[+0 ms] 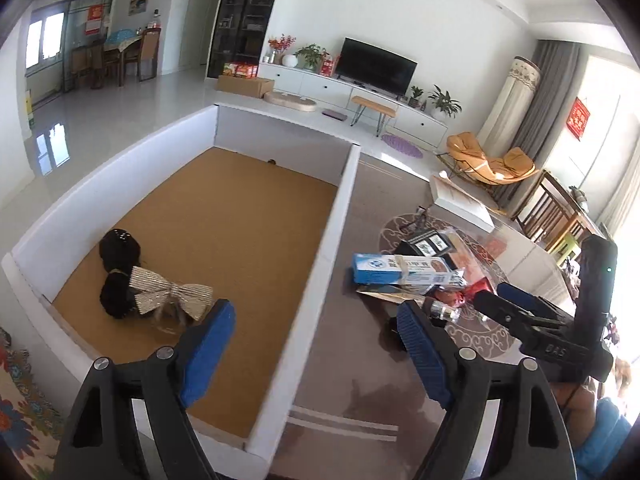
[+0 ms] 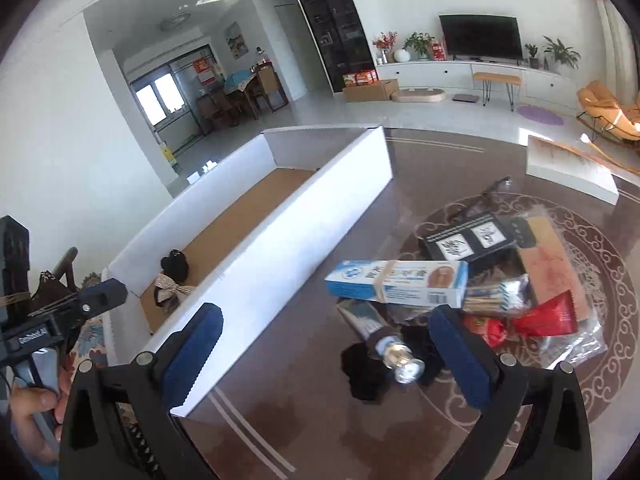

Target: Organize objects

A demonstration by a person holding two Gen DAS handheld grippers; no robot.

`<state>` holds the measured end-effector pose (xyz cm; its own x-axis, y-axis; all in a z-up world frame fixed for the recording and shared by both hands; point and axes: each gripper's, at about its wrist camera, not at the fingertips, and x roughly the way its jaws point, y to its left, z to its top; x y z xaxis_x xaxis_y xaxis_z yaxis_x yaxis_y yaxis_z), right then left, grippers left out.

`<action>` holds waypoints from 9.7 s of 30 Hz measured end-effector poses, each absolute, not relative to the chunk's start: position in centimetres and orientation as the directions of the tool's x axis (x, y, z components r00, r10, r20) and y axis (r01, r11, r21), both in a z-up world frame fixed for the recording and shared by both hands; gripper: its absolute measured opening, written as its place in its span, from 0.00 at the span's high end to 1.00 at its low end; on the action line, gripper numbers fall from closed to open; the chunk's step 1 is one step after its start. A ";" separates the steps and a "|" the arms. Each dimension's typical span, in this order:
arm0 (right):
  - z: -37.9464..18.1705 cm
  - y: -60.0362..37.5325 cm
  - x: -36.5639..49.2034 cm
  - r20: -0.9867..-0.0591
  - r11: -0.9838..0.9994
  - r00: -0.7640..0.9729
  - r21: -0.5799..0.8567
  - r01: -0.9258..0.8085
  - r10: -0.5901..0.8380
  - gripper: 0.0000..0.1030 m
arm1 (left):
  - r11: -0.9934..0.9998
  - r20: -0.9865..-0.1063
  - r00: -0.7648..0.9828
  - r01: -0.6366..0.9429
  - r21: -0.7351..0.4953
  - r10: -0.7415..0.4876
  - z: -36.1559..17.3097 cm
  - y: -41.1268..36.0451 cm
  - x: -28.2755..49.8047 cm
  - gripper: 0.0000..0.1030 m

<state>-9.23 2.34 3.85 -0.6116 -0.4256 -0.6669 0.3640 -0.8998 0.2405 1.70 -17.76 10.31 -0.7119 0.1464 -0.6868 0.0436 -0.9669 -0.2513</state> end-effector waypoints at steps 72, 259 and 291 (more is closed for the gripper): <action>-5.3 21.6 -4.2 -0.816 -1.000 -0.578 -0.014 -0.008 0.016 0.00 | -1.000 -0.851 -0.525 0.018 0.004 -0.013 -3.7 -0.8 -5.2 0.00; -4.9 22.0 -4.8 -0.816 -0.997 -0.577 -0.013 0.070 -0.030 0.00 | -0.999 -0.834 -0.552 -0.049 0.006 0.022 -3.4 1.4 -5.5 0.00; -5.1 22.1 -4.8 -0.816 -0.998 -0.577 -0.013 0.069 -0.030 0.00 | -0.999 -0.833 -0.553 -0.050 0.006 0.022 -3.5 1.4 -5.5 0.00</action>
<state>-4.84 22.06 -5.05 -0.5767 -0.0297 -0.8164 0.0694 -0.9975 -0.0127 -5.54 1.43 -3.51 -0.5532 0.0224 -0.8327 -0.0499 -0.9987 0.0064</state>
